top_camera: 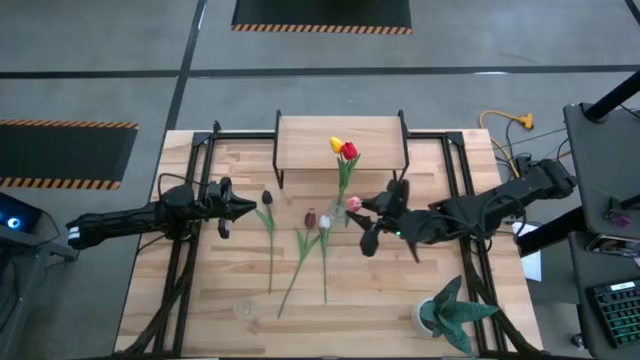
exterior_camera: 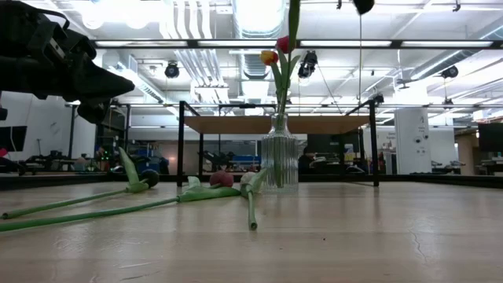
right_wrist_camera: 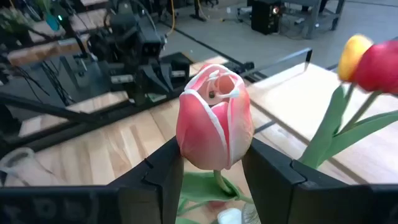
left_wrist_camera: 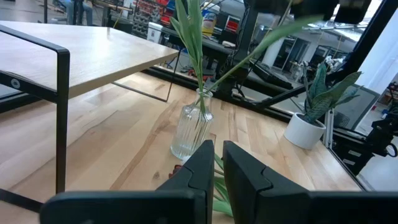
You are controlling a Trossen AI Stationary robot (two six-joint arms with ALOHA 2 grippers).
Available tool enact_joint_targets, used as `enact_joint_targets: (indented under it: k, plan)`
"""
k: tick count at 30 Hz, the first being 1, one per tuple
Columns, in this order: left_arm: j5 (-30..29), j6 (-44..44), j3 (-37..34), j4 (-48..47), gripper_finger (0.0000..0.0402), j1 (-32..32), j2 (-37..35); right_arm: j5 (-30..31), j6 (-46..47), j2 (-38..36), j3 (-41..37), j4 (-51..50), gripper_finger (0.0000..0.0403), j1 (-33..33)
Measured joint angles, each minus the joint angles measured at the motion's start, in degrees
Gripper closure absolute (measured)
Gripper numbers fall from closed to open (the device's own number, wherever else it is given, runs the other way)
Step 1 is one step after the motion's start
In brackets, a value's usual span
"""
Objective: Pick and place flowers into a vace then onto a shelf
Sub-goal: Put the pink tulip into the top transparent vase, then put the black tulip into the bottom transparent vase
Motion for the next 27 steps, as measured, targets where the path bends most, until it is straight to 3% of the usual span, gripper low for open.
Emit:
enact_joint_targets:
  k: [7, 19, 23, 27]
  plan:
    - [0.02, 0.00, 0.00, -0.02, 0.0385, 0.00, 0.00, 0.68, 0.43, 4.62, 0.15, 1.02, 0.0225, -2.49]
    - [0.01, 0.00, 0.00, -0.02, 0.0384, 0.00, 0.00, -0.36, -5.72, 2.77, 0.57, -2.35, 0.0099, -3.14]
    - [0.02, 0.00, 0.00, -0.02, 0.0385, 0.00, 0.00, -1.69, -3.95, 0.34, 0.57, -9.81, 0.0071, -3.19]
    - [0.01, 0.01, 0.00, -0.02, 0.0385, 0.01, 0.00, -4.74, 4.66, -2.03, 0.50, -22.81, 0.0067, -3.14]
